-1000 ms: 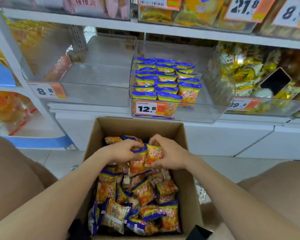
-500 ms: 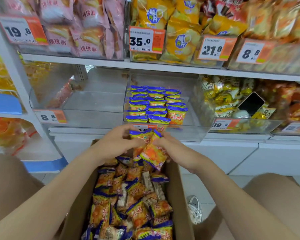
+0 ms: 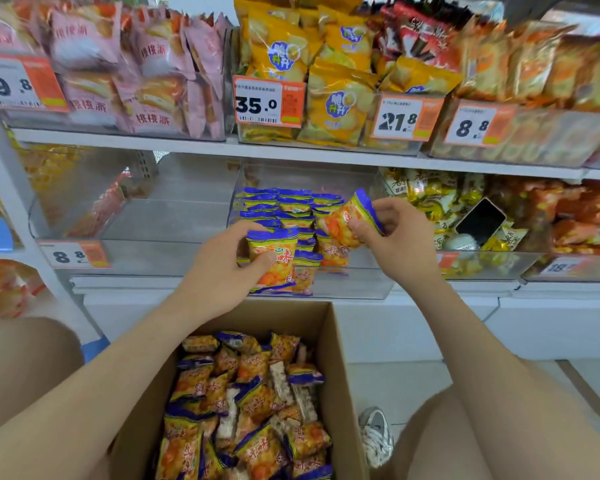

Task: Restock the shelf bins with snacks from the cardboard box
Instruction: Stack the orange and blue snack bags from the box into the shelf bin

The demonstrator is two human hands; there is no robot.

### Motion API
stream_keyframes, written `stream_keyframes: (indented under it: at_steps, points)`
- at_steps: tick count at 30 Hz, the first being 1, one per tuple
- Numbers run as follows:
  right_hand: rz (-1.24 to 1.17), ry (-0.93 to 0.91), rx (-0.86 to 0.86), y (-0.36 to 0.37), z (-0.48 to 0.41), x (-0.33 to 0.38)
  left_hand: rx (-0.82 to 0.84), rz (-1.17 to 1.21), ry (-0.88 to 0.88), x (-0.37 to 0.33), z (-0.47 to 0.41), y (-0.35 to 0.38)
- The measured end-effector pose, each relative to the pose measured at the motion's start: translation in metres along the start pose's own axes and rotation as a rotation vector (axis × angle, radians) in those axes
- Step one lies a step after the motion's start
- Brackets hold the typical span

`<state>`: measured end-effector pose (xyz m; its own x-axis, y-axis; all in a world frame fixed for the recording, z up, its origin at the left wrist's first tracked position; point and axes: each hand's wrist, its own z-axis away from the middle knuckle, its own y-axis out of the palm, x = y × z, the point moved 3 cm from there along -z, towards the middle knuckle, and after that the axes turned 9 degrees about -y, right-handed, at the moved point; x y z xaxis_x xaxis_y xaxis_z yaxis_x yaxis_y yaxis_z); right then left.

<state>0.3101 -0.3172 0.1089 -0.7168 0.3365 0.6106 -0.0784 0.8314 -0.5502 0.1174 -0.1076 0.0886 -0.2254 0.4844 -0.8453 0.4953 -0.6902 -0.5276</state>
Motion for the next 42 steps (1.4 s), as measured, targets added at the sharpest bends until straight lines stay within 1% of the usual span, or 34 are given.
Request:
stream_keyframes:
  at_steps: [2, 4, 6, 9, 11, 15, 20, 23, 24, 25, 27, 28, 29, 30, 32, 33, 34, 35, 37, 38, 39, 40, 42]
  points:
    - [0.22, -0.059, 0.099, -0.002, -0.011, -0.007, -0.01, -0.08, 0.039, -0.005, -0.005, 0.001]
    - [0.332, -0.091, 0.239, 0.004, -0.021, -0.015, 0.005, -0.093, 0.056, -0.006, -0.012, 0.002]
    - [0.354, -0.091, 0.38, 0.016, -0.027, -0.026, 0.023, -0.094, 0.057, -0.004, -0.018, 0.003]
    - [0.404, -0.041, 0.604, 0.037, -0.03, -0.038, 0.027, -0.078, 0.036, 0.002, -0.026, 0.008]
    - [0.386, -0.04, 0.669, 0.05, -0.034, -0.04, 0.033, -0.058, 0.024, 0.004, -0.03, 0.011]
    - [0.352, -0.032, 0.668, 0.066, -0.043, -0.042, 0.077, -0.007, 0.018, 0.007, -0.034, 0.016]
    - [0.5, -0.14, 0.709, 0.065, -0.046, -0.05, 0.109, 0.026, 0.005, 0.004, -0.035, 0.016]
    - [0.504, -0.148, 0.71, 0.06, -0.046, -0.05, 0.124, 0.074, -0.003, -0.001, -0.033, 0.015]
    - [0.5, -0.169, 0.671, 0.058, -0.047, -0.047, 0.123, 0.083, -0.001, -0.002, -0.032, 0.015]
    - [0.444, -0.19, 0.592, 0.053, -0.046, -0.038, 0.12, 0.09, 0.001, -0.003, -0.031, 0.015]
    - [0.122, -0.164, 0.47, 0.04, -0.04, -0.013, 0.126, 0.114, 0.006, -0.006, -0.029, 0.015]
    - [-0.064, -0.109, 0.463, 0.034, -0.035, 0.001, 0.134, 0.134, 0.011, -0.008, -0.029, 0.015]
    - [-0.216, -0.062, 0.508, 0.03, -0.027, 0.014, 0.147, 0.159, 0.018, -0.01, -0.029, 0.016]
    - [-0.312, -0.053, 0.565, 0.028, -0.019, 0.025, 0.163, 0.178, 0.031, -0.013, -0.028, 0.018]
    - [-0.351, -0.099, 0.643, 0.028, -0.009, 0.033, 0.183, 0.207, 0.074, -0.018, -0.028, 0.022]
    - [-0.345, -0.096, 0.632, 0.027, -0.008, 0.03, 0.177, 0.218, 0.089, -0.02, -0.028, 0.024]
    - [-0.348, -0.077, 0.573, 0.023, -0.011, 0.024, 0.155, 0.206, 0.101, -0.021, -0.028, 0.027]
    - [-0.356, -0.058, 0.495, 0.018, -0.017, 0.017, 0.111, 0.146, 0.12, -0.02, -0.03, 0.028]
    - [-0.316, -0.037, 0.317, 0.002, -0.029, -0.002, -0.001, -0.074, 0.185, -0.017, -0.034, 0.03]
    - [-0.254, -0.034, 0.25, -0.006, -0.034, -0.011, -0.03, -0.185, 0.22, -0.013, -0.036, 0.032]
    - [-0.165, -0.04, 0.218, -0.011, -0.037, -0.021, -0.03, -0.284, 0.252, -0.01, -0.038, 0.034]
    - [-0.051, -0.052, 0.234, -0.012, -0.038, -0.029, -0.013, -0.37, 0.282, -0.005, -0.04, 0.037]
    - [0.164, -0.087, 0.382, -0.005, -0.035, -0.041, 0.034, -0.515, 0.342, 0.001, -0.042, 0.044]
